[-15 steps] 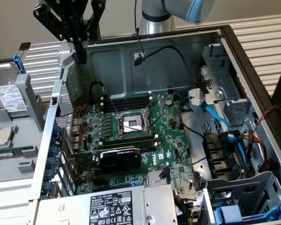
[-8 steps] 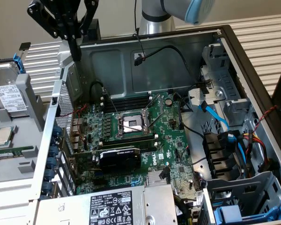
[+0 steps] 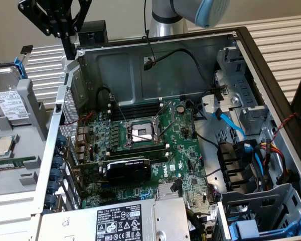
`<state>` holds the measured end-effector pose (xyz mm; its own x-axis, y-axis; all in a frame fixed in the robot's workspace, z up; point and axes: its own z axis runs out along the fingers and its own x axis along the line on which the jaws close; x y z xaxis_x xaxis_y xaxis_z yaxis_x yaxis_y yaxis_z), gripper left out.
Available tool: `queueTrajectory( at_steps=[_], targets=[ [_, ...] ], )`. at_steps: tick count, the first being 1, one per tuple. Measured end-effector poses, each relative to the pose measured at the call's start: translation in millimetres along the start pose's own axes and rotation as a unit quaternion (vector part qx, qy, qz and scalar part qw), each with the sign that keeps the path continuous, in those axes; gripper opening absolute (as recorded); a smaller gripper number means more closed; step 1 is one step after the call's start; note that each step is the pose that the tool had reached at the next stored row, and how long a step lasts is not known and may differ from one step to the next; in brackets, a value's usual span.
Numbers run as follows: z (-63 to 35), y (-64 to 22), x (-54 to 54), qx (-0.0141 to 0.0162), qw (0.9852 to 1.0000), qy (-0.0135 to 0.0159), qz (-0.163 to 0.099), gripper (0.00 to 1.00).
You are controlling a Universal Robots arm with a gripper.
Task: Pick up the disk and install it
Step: 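Reach for the disk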
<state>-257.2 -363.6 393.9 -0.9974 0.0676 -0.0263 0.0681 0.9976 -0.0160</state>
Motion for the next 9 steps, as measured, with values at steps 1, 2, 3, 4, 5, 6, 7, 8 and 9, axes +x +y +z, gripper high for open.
queueTrajectory(
  at_steps=[1,2,3,4,5,6,7,8,9],
  targets=[
    [-0.2,1.5,4.6,0.0001,1.0,0.0001,0.0,0.11],
    [-0.3,2.7,8.4,0.0001,1.0,0.0,0.0,0.11],
    [-0.4,3.7,12.4,0.0001,1.0,0.0001,0.0,0.11],
    [-0.5,4.4,15.9,0.0001,1.0,0.0002,0.0,0.11],
    [-0.6,5.3,19.9,0.0001,1.0,0.0003,0.0,0.11],
    [-0.8,6.2,23.5,0.0001,1.0,0.0005,0.0,0.11],
    [-0.8,7.1,27.4,0.0001,1.0,0.0007,0.0,0.11],
    [-1.0,8.0,31.5,0.0001,1.0,0.001,0.0,0.11],
    [-1.2,9.1,36.1,0.0001,1.0,0.0011,0.0,0.11]
  ],
)
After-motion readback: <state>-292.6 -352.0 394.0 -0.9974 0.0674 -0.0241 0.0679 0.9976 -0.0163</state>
